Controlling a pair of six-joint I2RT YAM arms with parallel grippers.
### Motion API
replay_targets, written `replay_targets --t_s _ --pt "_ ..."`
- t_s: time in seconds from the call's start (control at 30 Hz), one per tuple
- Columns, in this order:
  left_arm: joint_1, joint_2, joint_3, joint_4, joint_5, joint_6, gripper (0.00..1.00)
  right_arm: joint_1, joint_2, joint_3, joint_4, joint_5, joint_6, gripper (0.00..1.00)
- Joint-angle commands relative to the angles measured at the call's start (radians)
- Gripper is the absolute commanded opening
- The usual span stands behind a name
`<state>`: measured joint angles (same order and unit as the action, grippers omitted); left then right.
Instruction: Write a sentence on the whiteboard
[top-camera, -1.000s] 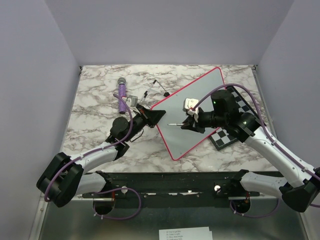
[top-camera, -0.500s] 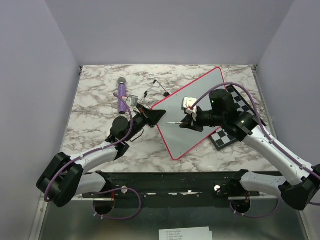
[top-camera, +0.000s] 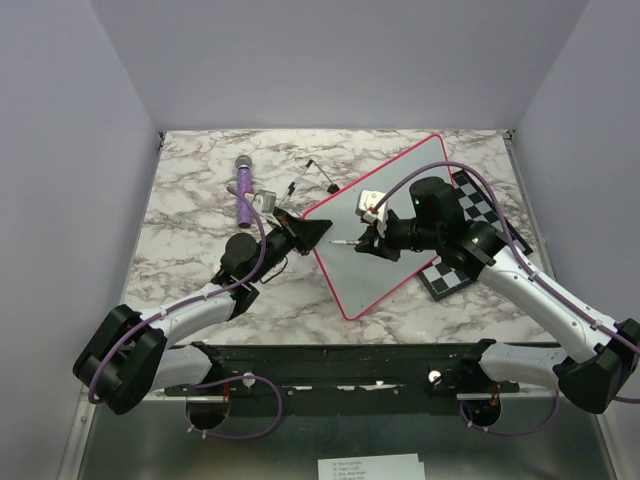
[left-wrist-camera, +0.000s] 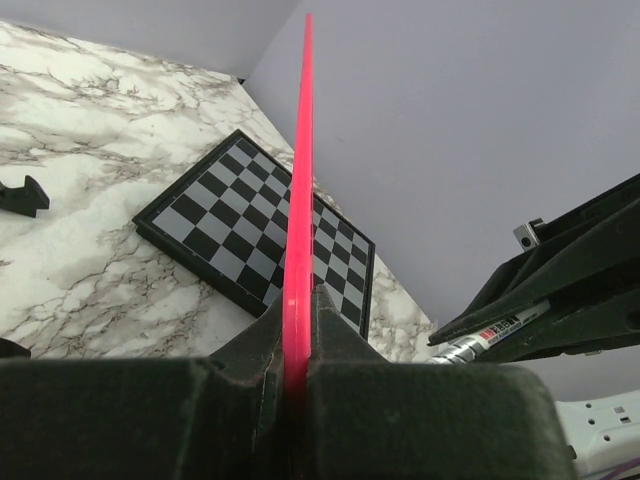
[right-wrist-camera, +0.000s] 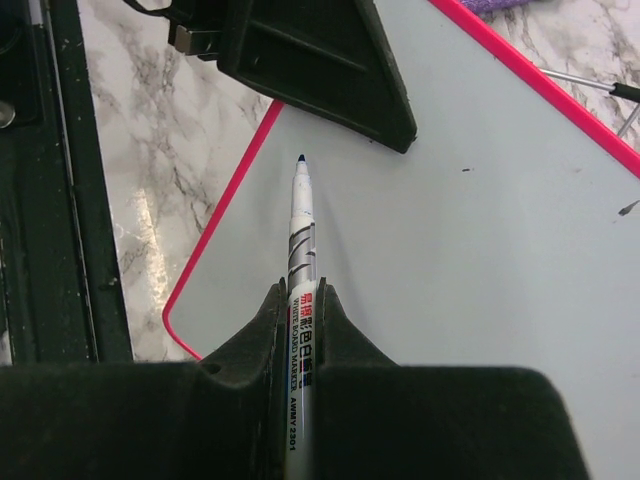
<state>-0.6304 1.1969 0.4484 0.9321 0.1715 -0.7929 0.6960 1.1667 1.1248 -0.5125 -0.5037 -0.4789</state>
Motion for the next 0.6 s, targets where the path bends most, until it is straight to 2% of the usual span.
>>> replay_targets --t_s 0.0,0.57 --pt "-0.003 -0.017 0.047 0.097 -0.017 -0.006 0.0 0.014 0.014 -0.005 0.057 0.071 0.036 0.01" --pt "-0.003 -0.017 0.042 0.105 -0.018 -0.014 0.0 0.036 0.053 -0.016 0.072 0.106 0.046 0.01"
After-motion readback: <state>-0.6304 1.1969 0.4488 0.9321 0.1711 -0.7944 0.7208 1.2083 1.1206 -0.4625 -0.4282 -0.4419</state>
